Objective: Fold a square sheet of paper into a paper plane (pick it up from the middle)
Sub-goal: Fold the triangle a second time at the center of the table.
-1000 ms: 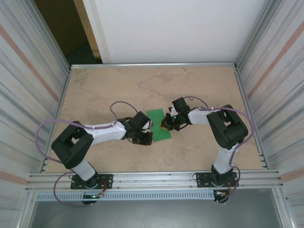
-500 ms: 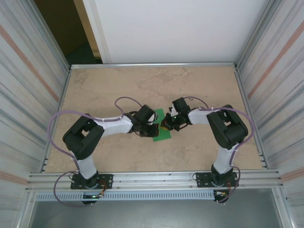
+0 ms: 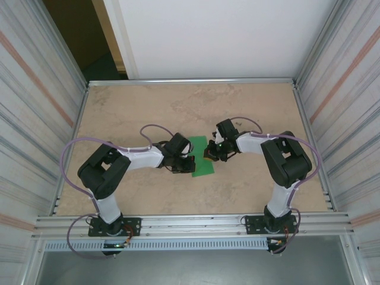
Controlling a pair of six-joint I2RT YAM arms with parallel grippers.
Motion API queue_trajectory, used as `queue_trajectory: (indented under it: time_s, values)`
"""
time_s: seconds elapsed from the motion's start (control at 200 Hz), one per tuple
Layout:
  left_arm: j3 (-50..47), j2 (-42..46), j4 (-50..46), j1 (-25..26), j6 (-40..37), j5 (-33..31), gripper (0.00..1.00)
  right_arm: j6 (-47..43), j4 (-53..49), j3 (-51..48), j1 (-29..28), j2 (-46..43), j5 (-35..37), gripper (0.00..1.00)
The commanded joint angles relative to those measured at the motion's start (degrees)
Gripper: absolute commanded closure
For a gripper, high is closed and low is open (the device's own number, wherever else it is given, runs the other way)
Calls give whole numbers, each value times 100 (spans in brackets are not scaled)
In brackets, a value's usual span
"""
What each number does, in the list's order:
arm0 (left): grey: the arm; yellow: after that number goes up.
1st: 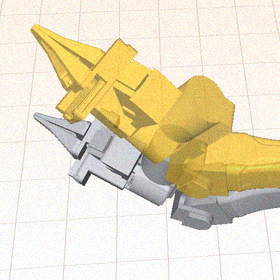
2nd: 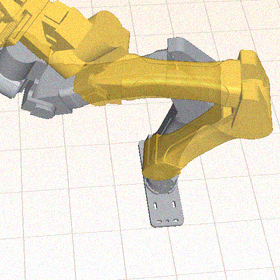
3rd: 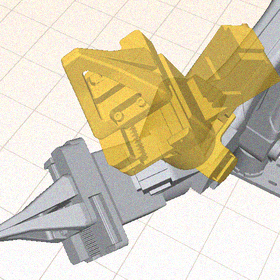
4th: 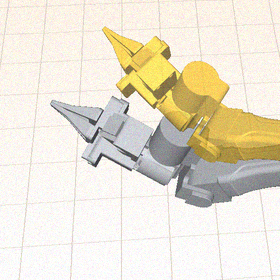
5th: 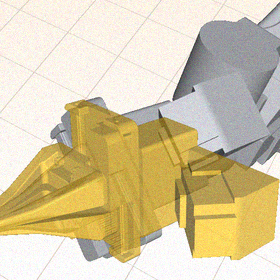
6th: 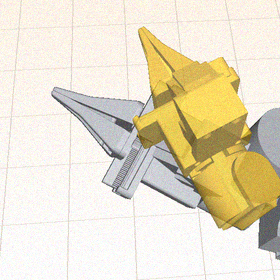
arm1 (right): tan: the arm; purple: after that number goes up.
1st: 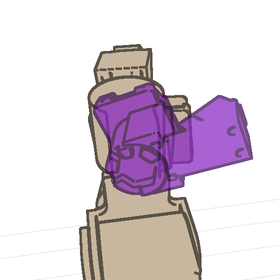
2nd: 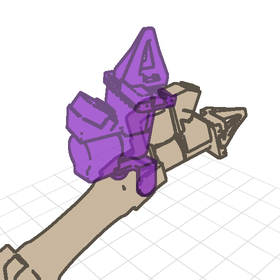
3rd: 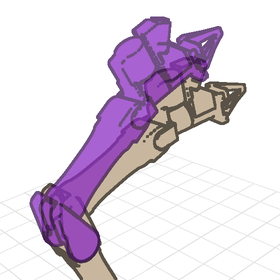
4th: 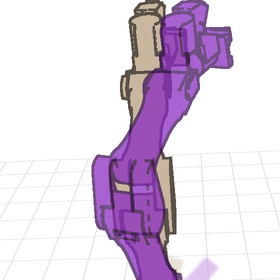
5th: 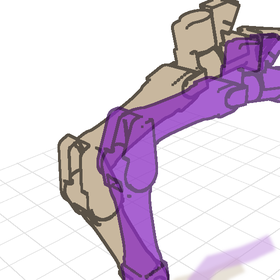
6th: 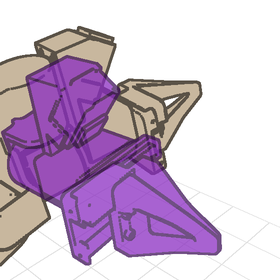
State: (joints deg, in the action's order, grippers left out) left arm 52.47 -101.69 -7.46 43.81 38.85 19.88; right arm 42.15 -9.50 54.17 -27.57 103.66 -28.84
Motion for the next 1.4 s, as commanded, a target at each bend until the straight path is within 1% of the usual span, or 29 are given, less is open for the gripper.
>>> queue_trajectory:
  time_s: [0.0,0.21,0.351,0.516,0.682,0.822,0.992,1.077,1.168,1.268,1.353,1.393]
  values:
    - [-154,-200,-387,-4,47,-94,100,-541,-485,189,-11,-357,123,100]
    - [-132,-226,-381,-5,70,-72,100,-401,-405,99,-564,-247,216,100]
    - [-158,-206,-361,-5,124,-68,100,-183,-141,-30,-619,-27,122,100]
    - [-172,-211,-394,-9,140,-64,100,-283,-157,5,-558,164,71,100]
    - [-222,-171,-518,-12,140,-89,100,-484,-241,22,-187,213,153,100]
    - [-262,-147,-639,-30,114,-122,100,-649,-279,152,380,443,224,100]
    - [-240,-66,-627,-31,87,-119,100,-761,-348,378,911,612,259,100]
    - [-95,-35,-633,-39,6,-49,100,-735,-399,444,1041,403,259,100]
    - [84,46,-648,-33,-69,30,100,-711,-514,476,1040,79,295,99]
    - [326,162,-600,-41,-88,177,100,-615,-557,357,978,-391,277,95]
    - [518,293,-500,-52,16,194,93,-470,-597,141,850,-786,355,90]
    - [535,357,-389,-89,117,169,91,-372,-611,30,775,-963,423,85]
